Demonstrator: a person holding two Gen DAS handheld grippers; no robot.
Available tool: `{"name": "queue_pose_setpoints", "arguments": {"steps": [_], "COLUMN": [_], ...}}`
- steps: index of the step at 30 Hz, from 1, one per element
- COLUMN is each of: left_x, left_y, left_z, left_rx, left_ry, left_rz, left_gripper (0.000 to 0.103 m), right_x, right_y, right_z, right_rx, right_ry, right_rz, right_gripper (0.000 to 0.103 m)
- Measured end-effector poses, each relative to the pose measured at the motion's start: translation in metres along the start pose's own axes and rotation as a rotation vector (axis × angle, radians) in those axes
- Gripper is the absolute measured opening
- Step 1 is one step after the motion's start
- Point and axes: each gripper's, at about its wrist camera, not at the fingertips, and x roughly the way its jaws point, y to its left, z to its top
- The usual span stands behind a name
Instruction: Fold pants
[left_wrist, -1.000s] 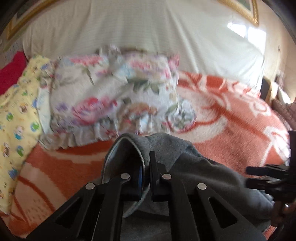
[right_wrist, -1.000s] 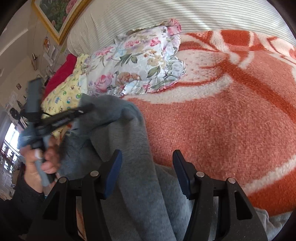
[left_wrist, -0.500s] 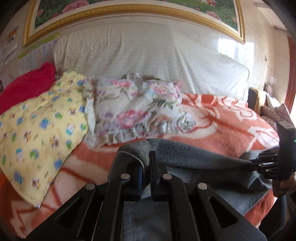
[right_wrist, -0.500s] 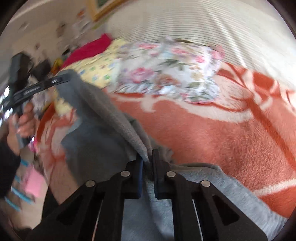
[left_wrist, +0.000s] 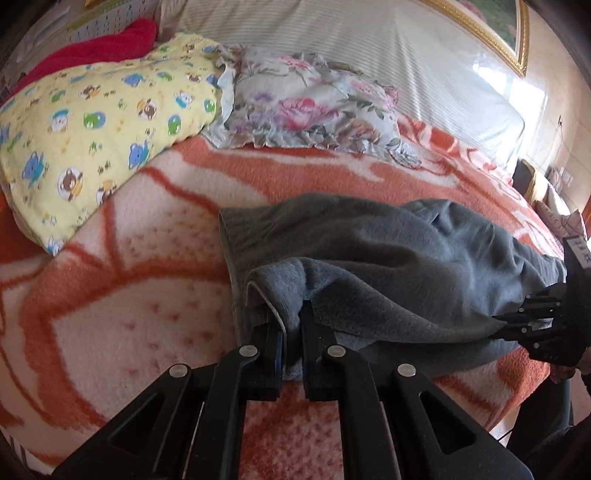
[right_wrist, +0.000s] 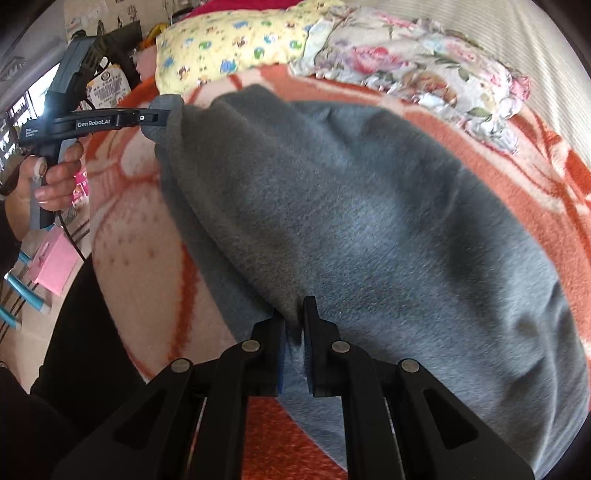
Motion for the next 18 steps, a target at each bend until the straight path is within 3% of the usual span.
{"name": "queue_pose_setpoints", "arguments": {"steps": [4,8,15,18], "left_x": [-0.001,-0.020,-0.041,-0.047], "left_y": [0.012,0.020,0.022,0.031], "left_z": [-0.006,-0.009,-0.020,-0.025], "left_rx": [-0.051,-0.098,-0.190,-0.277], "left_ry": [0.016,-0.012,-0.027,-0.027], "left_rz": [0.011,0.010,0.028,0.009], "left_gripper": [0.035,0.053,0.055,0.065], "right_x": [-0.004,-0.017,-0.041,-0.051], "right_y": [-0.003,-0.002,-0.007,-0.020], "right_z": [0.004,0.005,0.023,0.036], "right_rx": [0.043,0.045,0.093,0.127], "right_ry": [0.001,-0.025,-0.114,-0.154], "right_rz": [0.039,0.059,0.073,0.047], "right_gripper": [0.017,0.039,0.042,0.042]}}
